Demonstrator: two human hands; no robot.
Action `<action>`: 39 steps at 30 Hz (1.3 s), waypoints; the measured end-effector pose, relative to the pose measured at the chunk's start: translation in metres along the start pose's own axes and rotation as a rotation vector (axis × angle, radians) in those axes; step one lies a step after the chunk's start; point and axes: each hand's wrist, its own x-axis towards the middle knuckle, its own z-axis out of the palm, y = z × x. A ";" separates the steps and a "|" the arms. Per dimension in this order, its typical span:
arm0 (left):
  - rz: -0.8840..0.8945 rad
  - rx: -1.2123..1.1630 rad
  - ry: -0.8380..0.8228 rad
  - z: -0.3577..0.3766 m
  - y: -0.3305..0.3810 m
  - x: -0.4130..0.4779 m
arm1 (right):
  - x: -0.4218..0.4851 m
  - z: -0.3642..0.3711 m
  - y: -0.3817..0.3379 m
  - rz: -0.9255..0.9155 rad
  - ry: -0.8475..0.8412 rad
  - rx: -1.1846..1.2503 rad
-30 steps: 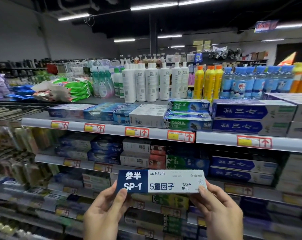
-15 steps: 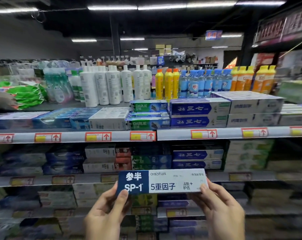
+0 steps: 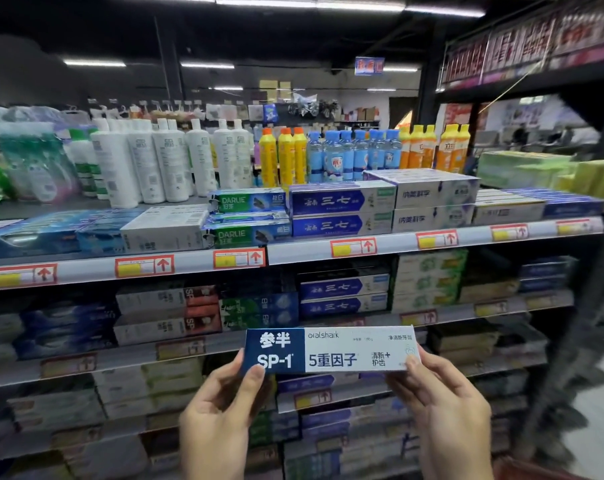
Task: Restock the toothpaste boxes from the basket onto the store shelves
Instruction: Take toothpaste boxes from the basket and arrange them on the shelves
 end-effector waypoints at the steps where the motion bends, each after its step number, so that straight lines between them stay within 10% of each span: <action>1: -0.002 0.004 -0.009 -0.002 0.001 -0.001 | -0.004 -0.001 -0.001 -0.010 0.004 0.004; 39: 0.058 0.153 -0.020 0.010 -0.024 -0.060 | -0.044 -0.061 -0.033 0.004 0.154 -0.050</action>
